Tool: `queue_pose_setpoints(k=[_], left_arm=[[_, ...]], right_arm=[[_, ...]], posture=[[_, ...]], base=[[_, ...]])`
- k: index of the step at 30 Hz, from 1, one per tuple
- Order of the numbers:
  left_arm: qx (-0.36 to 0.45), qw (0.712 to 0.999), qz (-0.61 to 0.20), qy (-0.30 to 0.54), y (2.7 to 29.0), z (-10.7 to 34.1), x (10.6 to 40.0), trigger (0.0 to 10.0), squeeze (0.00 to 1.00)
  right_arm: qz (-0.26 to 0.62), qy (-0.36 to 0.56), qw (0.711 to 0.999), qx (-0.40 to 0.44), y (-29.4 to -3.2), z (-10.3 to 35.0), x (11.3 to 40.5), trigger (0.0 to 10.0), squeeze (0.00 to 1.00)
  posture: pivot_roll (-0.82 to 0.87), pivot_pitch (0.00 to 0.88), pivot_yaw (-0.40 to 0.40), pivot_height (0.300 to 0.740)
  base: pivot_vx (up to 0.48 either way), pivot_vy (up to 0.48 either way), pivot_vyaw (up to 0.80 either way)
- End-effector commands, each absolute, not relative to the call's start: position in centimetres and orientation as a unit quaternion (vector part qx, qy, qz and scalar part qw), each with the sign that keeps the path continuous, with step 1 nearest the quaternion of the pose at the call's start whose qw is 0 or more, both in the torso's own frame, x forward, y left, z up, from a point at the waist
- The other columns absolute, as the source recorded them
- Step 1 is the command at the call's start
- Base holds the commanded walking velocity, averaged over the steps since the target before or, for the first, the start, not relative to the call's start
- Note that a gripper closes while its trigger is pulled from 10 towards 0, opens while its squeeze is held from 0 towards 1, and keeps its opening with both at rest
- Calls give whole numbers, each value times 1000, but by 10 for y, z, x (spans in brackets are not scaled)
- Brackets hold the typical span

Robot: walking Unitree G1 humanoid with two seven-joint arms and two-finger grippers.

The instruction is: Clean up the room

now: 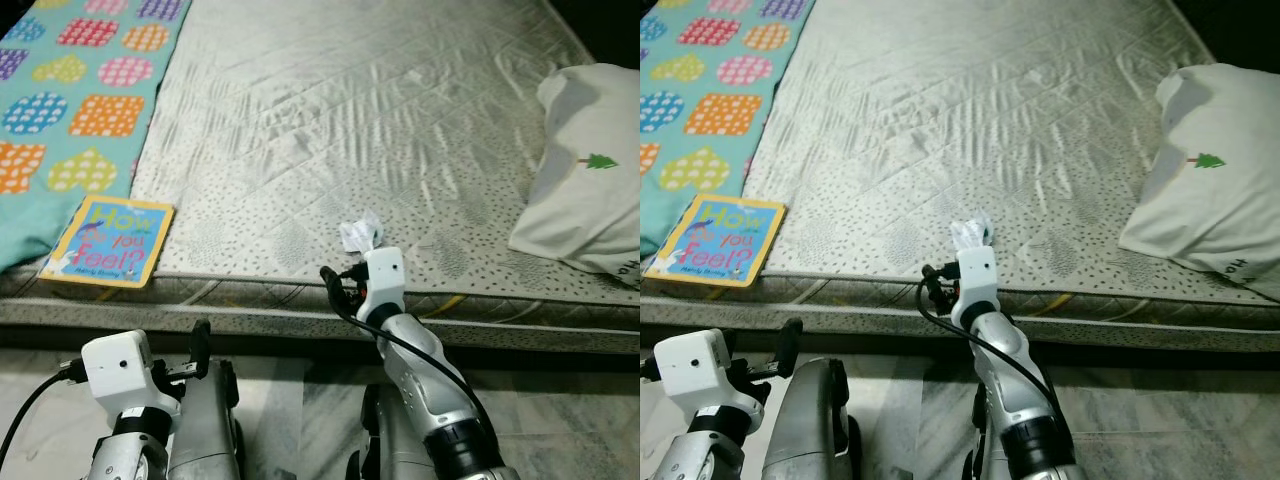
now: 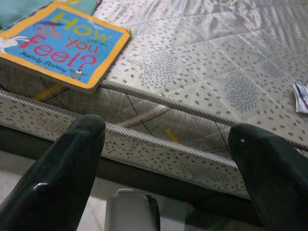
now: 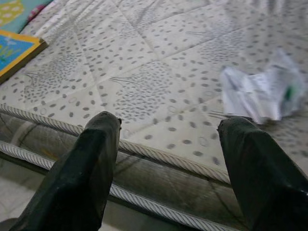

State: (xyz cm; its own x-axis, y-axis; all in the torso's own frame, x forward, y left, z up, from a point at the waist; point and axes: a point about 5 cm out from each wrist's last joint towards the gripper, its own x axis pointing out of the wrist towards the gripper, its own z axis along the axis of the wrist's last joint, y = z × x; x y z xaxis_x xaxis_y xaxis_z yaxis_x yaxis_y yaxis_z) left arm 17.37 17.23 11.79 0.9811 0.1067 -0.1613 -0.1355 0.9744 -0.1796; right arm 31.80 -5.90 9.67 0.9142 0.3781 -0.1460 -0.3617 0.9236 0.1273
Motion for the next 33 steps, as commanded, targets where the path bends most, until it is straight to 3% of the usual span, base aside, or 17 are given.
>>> queue_pose_setpoints(k=[1,11,18,33], left_arm=[[-91,990,63,83,172,120,168,10000,0],[-86,988,75,101,173,127,149,10000,0],[-89,988,68,103,171,126,154,10000,0],[-91,988,64,106,170,126,157,10000,0]], right_arm=[[168,82,980,62,-60,95,326,10000,0],[102,37,991,79,-67,113,354,10000,0],[96,31,992,72,-81,105,351,10000,0],[90,8,993,80,-76,109,352,10000,0]], posture=[[39,297,-79,576],[81,340,-73,576],[62,344,-73,576],[49,321,-63,576]], base=[[0,0,0],[0,0,0],[0,0,0],[0,0,0]])
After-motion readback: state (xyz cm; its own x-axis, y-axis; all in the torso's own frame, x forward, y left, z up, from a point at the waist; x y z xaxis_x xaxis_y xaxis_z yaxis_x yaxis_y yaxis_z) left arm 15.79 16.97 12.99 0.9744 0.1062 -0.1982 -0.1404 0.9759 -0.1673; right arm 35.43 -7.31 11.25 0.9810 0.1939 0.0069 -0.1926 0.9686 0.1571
